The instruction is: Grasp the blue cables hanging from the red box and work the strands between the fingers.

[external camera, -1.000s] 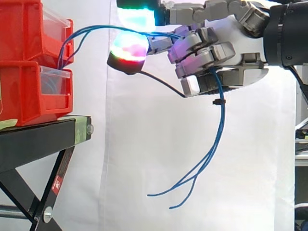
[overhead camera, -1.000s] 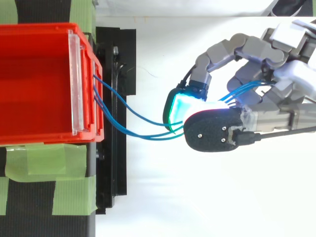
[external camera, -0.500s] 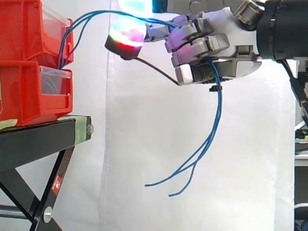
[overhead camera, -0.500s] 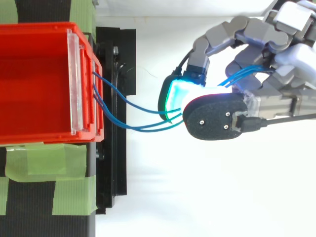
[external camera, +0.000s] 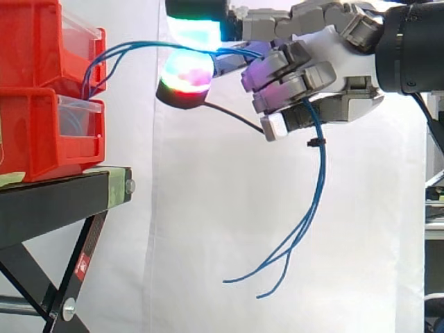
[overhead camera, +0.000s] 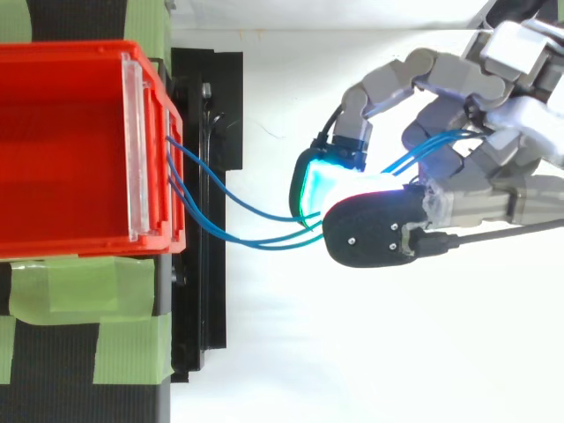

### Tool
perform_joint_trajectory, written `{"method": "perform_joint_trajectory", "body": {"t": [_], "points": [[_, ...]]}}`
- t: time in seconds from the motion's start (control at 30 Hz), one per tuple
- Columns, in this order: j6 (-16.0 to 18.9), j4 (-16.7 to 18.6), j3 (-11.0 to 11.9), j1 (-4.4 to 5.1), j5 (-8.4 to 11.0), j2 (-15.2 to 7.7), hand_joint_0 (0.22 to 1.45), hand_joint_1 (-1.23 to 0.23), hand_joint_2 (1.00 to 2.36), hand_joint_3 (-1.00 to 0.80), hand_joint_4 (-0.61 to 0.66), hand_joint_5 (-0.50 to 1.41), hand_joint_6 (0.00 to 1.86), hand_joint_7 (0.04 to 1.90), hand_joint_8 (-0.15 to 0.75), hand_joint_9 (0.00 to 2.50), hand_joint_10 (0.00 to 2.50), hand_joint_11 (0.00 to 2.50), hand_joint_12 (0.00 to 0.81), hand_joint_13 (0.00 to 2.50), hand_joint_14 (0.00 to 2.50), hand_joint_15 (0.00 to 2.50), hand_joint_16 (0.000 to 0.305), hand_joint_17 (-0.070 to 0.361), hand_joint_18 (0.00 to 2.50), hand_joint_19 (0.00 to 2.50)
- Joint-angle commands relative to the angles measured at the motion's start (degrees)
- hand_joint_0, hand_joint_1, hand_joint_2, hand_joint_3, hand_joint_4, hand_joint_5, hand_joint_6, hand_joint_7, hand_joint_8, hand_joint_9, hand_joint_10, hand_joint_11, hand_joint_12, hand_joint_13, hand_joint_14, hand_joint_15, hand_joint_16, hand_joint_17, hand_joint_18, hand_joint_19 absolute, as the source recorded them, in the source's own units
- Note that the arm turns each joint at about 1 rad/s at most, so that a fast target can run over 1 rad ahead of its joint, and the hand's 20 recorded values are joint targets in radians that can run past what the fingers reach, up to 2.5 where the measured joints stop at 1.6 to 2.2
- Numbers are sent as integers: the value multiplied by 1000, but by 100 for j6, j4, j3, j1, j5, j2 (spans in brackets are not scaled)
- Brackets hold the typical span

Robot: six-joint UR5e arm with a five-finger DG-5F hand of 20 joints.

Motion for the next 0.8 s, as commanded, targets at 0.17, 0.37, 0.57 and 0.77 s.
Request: {"method": "perform_joint_trajectory", "body": {"t": [0.17,0.37,0.57,0.77], "points": [[-270,-50,-12,20,-21,0,1148,-754,1003,65,-53,190,1235,871,492,1274,2500,2461,646,1785,2500,1407,248,186,2421,512],[-296,-68,-4,20,14,0,1144,-756,1002,91,-56,190,1244,858,492,1274,2500,2461,646,1785,2500,1407,248,186,2421,512],[-314,-76,-4,20,32,0,1138,-760,1001,103,-41,187,1252,859,492,1274,2500,2461,646,1785,2500,1407,248,186,2421,512],[-323,-155,-4,20,32,0,1133,-763,1000,106,-24,180,1259,853,492,1274,2500,2461,646,1785,2500,1407,248,186,2421,512]]}}
